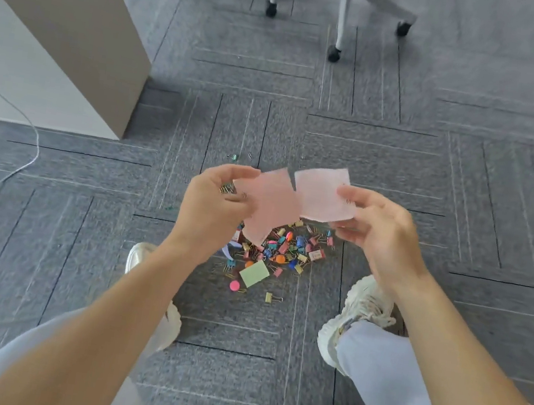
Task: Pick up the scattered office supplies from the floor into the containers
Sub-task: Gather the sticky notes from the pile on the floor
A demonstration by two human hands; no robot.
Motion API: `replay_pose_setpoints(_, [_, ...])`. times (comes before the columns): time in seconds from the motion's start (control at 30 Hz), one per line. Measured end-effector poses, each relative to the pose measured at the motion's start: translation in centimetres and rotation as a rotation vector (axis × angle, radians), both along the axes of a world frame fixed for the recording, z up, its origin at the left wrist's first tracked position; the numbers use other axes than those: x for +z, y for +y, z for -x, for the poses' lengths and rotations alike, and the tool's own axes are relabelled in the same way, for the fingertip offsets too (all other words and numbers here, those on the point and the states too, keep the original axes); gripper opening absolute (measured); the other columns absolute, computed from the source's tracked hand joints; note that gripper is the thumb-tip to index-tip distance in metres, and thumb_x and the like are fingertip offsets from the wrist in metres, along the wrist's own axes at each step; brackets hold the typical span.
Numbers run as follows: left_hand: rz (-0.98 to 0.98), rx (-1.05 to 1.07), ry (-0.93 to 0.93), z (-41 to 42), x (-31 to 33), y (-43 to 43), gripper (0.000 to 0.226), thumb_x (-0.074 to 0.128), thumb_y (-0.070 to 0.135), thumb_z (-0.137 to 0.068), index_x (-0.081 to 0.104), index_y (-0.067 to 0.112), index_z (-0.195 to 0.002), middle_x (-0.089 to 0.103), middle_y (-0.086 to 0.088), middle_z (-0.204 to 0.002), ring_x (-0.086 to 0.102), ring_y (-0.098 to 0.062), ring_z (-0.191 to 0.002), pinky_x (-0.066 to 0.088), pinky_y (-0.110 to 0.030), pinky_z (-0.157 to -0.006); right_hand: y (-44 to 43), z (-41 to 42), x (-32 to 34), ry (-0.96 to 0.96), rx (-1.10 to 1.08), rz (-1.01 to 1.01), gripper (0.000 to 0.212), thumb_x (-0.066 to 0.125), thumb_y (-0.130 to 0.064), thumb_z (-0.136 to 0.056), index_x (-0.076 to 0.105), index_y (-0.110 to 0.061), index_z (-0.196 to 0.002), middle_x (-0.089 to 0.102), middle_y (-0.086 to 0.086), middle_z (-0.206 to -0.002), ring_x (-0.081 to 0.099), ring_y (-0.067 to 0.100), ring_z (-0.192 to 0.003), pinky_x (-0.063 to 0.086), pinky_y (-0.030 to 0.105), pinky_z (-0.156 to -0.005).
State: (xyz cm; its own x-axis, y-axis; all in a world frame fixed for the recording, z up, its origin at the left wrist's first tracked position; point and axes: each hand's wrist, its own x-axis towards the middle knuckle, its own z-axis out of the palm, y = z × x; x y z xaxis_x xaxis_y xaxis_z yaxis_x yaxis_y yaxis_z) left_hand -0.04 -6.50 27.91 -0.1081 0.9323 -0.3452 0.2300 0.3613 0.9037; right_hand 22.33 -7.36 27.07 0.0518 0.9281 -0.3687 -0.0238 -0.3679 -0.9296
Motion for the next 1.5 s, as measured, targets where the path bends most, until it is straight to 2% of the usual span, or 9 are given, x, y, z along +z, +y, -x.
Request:
replay_pose_setpoints(0.1, [0.067,0.06,-0.079,-0.3,-1.5,1.3,0.064,0.076,-0.011,-0.073,0.056,0.03,-0.118,0.063,-0.003,-0.115,0.071,-0.017,-0.079,0.062,-0.041,-0.07,1.7,0.7,-1.0,-0.07,-0.025,-0.003,0.018,0.061,-0.009,-0.095,0.074,-0.022,-0.093,0.074,-0.004,-0.084,0.066,0.013,-0.074,0.057,0.035,-0.074])
replay_pose_setpoints(0.2, [0.139,0.1,-0.155,-0.6,-2.9,2.0,0.058,0.079,-0.008,-0.073,0.057,0.027,-0.114,0.068,-0.011,-0.096,0.07,-0.029,-0.091,0.058,-0.053,-0.084,3.3,0.9,-1.7,-0.081,-0.065,-0.044,0.023,0.064,-0.001,-0.092,0.068,-0.024,-0.095,0.073,-0.004,-0.087,0.068,0.012,-0.077,0.058,0.034,-0.07])
replay_pose_setpoints(0.3, [0.178,0.122,-0.244,-1.0,-3.2,2.2,0.036,0.075,-0.003,-0.08,0.063,0.013,-0.109,0.07,-0.024,-0.098,0.072,-0.025,-0.088,0.061,-0.046,-0.079,4.1,0.2,-1.7,0.003,-0.107,-0.023,0.028,0.065,0.001,-0.09,0.061,-0.022,-0.105,0.073,-0.005,-0.08,0.069,0.011,-0.074,0.056,0.026,-0.063])
replay_pose_setpoints(0.47, [0.184,0.184,-0.279,-0.8,-3.4,2.9,0.035,0.07,-0.008,-0.084,0.05,0.018,-0.099,0.072,-0.005,-0.076,0.074,-0.021,-0.074,0.06,-0.033,-0.06,5.0,0.9,-1.9,-0.024,-0.016,0.011,0.023,0.068,0.0,-0.088,0.064,-0.022,-0.095,0.074,-0.007,-0.082,0.069,0.01,-0.077,0.053,0.028,-0.07])
replay_pose_setpoints(0.57, [0.163,0.155,-0.176,-0.2,-3.8,3.1,0.022,0.067,-0.007,-0.088,0.057,0.013,-0.088,0.072,-0.013,-0.081,0.073,-0.022,-0.079,0.061,-0.032,-0.067,5.3,1.7,-1.9,-0.171,0.064,-0.103,0.035,0.07,0.006,-0.083,0.072,-0.026,-0.071,0.074,-0.007,-0.091,0.067,0.006,-0.084,0.051,0.028,-0.077])
replay_pose_setpoints(0.7, [0.167,0.098,-0.147,0.5,-4.0,3.3,0.016,0.062,0.001,-0.093,0.069,0.015,-0.092,0.073,-0.01,-0.094,0.068,-0.018,-0.084,0.06,-0.034,-0.079,5.2,2.2,-2.1,-0.239,0.146,-0.158,0.031,0.069,-0.003,-0.088,0.074,-0.031,-0.077,0.073,0.004,-0.085,0.061,0.013,-0.077,0.051,0.037,-0.077])
replay_pose_setpoints(0.9, [-0.056,-0.095,0.242,1.7,-3.8,3.0,0.03,0.054,0.008,-0.098,0.068,0.024,-0.12,0.069,0.005,-0.084,0.044,0.001,-0.039,0.032,-0.009,-0.04,5.3,2.1,-1.9,-0.088,0.2,-0.077,0.022,0.057,-0.012,-0.096,0.073,-0.027,-0.1,0.074,0.003,-0.1,0.065,0.017,-0.092,0.052,0.051,-0.091])
replay_pose_setpoints(1.17, [0.055,-0.188,-0.05,0.4,-2.5,2.6,0.01,0.066,0.027,-0.093,0.072,0.025,-0.101,0.074,-0.008,-0.096,0.059,-0.018,-0.074,0.055,-0.044,-0.075,5.3,3.0,-2.5,-0.272,0.375,-0.158,0.039,0.079,-0.005,-0.08,0.061,-0.027,-0.108,0.077,-0.005,-0.086,0.06,0.01,-0.068,0.049,0.029,-0.071])
replay_pose_setpoints(1.5, [0.047,-0.13,-0.026,1.0,-3.7,2.9,0.029,0.075,0.005,-0.084,0.07,0.031,-0.094,0.073,-0.002,-0.087,0.062,-0.013,-0.072,0.056,-0.035,-0.07,5.6,3.8,-3.1,-0.38,0.296,-0.137,0.018,0.083,-0.016,-0.078,0.067,-0.021,-0.084,0.072,-0.006,-0.078,0.061,0.008,-0.065,0.049,0.022,-0.06])
